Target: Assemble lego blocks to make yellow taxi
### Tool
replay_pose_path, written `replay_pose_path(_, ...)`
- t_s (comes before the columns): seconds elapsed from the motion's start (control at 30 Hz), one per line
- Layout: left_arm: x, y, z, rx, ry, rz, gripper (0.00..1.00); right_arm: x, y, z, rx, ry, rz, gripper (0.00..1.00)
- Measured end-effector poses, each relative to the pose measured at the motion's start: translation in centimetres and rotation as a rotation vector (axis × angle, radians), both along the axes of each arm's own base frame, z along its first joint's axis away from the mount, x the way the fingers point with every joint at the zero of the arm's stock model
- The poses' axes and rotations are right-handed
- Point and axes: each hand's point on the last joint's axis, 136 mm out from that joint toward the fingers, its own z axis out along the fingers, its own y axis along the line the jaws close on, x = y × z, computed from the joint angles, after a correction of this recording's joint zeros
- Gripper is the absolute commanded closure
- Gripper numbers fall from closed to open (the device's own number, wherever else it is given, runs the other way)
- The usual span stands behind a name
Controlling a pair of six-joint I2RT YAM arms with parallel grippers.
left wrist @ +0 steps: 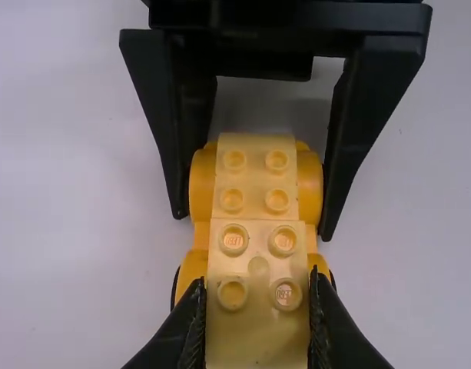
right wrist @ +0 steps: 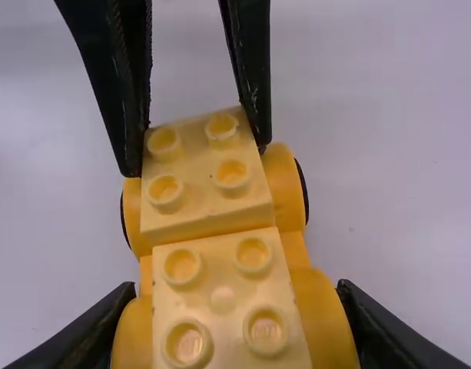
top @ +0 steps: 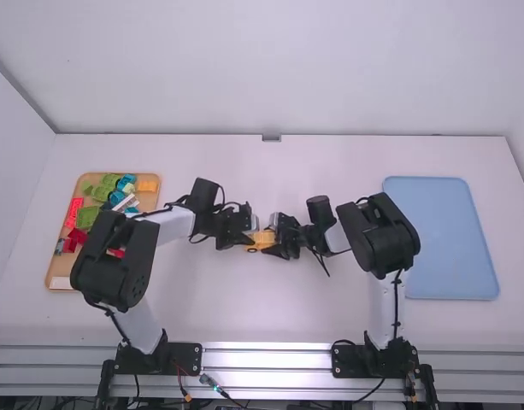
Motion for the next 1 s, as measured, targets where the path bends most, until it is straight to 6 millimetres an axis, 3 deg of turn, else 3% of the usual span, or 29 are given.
replay_pose_path(0.03,0.0,0.0,0.0,0.003,0.004,0.0,0.98,0.0,0.0,0.0,0.0,0.001,-0.001,0.53)
replay_pose_path(0.07,0.0,0.1,0.1,0.009,0.014,0.001,0.9,0.0,0.1,0.0,-0.001,0.003,-0.002,0.53)
replay_pose_path(0.1,0.1,0.1,0.2,0.012,0.022,0.002,0.66,0.0,0.1,0.0,-0.002,0.003,-0.003,0.52)
replay_pose_path(0.13,0.1,0.1,0.2,0.013,0.024,0.001,0.63,0.0,0.1,0.0,-0.002,0.003,-0.004,0.52)
replay_pose_path(0.17,0.1,0.0,0.2,0.009,0.029,0.0,0.32,0.1,0.1,-0.1,-0.006,0.003,-0.009,0.52)
replay_pose_path(0.2,0.0,-0.2,0.3,0.003,0.032,-0.005,0.17,0.2,0.1,-0.1,-0.008,0.001,-0.012,0.51)
replay_pose_path(0.27,-0.1,-0.5,0.4,-0.006,0.03,-0.015,0.01,0.4,0.3,0.0,-0.013,-0.003,-0.017,0.51)
replay_pose_path(0.57,0.1,-0.7,0.6,-0.014,0.026,-0.015,0.01,0.5,0.4,-0.1,-0.017,-0.001,-0.022,0.44)
replay_pose_path(0.77,1.8,0.1,2.5,-0.067,0.022,0.013,0.01,0.6,0.3,-0.2,-0.022,-0.002,-0.028,0.43)
replay_pose_path(1.0,2.1,0.4,3.5,-0.156,0.008,0.01,0.01,0.8,0.2,-0.2,-0.037,0.002,-0.037,0.44)
